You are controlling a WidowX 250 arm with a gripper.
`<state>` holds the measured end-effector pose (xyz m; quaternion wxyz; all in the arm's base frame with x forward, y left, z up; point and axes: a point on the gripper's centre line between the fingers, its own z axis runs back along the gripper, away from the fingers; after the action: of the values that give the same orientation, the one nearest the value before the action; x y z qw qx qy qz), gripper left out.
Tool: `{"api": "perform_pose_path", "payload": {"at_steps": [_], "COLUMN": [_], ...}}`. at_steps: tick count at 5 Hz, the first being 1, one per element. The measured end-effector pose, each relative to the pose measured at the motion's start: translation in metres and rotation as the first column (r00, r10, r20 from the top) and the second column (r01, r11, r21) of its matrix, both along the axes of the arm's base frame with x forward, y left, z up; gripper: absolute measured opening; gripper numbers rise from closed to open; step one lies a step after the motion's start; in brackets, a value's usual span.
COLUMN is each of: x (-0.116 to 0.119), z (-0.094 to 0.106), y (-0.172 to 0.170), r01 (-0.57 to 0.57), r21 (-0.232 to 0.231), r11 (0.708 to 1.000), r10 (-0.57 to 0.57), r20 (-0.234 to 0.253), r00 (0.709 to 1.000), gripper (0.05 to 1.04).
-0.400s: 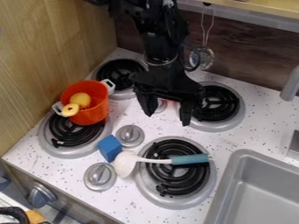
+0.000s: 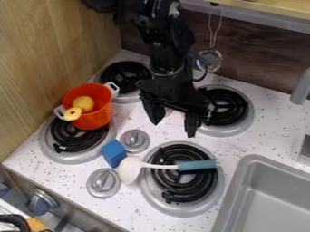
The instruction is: Put the white ladle in the red pot
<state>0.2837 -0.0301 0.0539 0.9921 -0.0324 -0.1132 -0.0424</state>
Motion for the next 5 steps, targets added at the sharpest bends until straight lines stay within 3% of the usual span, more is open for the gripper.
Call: {"api": "perform_pose_path", "payload": {"at_steps": [1,2,3,4,5], "x": [0.005,0.010,0.016,0.018,0.013], "z": [-0.010,-0.021,-0.034,-0.049,-0.068], "y": [-0.011,-0.020,-0.022,-0.021,-0.026], "r01": [0.171,0.367,0.489,0.561,0.568], "r21": [0.017,0.042,-0.027,-0.022,-0.030], "r11": [0.985,0.929,0.872,0.828,0.822], "r10": [-0.172,-0.369,-0.489,-0.560,-0.566], "r20": [0.028,0.049,0.009,0.041,0.062], "r00": [0.985,0.928,0.872,0.828,0.822], "gripper": [0.999,0.999,0.999,0.999,0.999]}}
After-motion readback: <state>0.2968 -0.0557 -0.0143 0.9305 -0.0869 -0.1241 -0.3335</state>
